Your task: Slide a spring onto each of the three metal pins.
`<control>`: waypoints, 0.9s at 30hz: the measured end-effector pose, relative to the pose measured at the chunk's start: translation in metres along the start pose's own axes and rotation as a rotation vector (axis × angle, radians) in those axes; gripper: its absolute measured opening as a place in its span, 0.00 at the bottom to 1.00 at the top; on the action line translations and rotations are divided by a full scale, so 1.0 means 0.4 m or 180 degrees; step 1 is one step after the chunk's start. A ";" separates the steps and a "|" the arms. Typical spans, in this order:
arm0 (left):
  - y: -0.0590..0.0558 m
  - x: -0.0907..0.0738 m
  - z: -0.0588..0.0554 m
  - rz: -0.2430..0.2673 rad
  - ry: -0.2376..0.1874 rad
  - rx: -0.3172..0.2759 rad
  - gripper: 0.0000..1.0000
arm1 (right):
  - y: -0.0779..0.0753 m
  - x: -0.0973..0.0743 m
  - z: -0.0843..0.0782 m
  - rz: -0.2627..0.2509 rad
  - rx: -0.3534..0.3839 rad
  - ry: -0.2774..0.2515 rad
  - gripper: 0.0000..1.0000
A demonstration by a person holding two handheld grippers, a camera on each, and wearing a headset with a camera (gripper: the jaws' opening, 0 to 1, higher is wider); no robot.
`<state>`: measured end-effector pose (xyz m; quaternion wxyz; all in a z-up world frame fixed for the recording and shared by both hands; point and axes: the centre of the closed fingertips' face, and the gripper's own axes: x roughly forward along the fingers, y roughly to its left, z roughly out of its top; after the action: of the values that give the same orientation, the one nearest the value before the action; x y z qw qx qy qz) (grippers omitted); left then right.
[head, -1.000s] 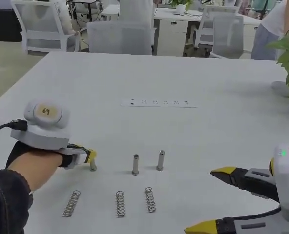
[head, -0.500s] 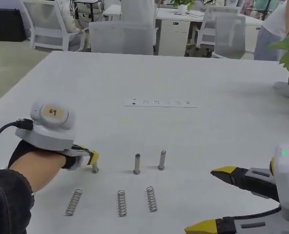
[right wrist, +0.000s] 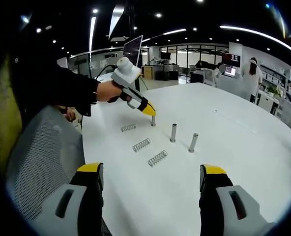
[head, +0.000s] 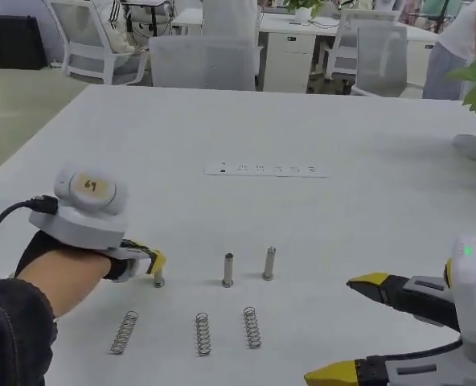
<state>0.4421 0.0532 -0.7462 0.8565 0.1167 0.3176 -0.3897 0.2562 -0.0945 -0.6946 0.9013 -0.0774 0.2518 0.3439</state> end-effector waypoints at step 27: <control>-0.009 -0.009 0.012 -0.0048 -0.0087 0.0013 0.10 | 0.005 0.003 0.000 0.0013 -0.0007 0.0005 0.79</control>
<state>0.4397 0.0507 -0.7403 0.8576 0.1107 0.3059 -0.3983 0.2555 -0.0925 -0.6952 0.9003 -0.0781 0.2523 0.3460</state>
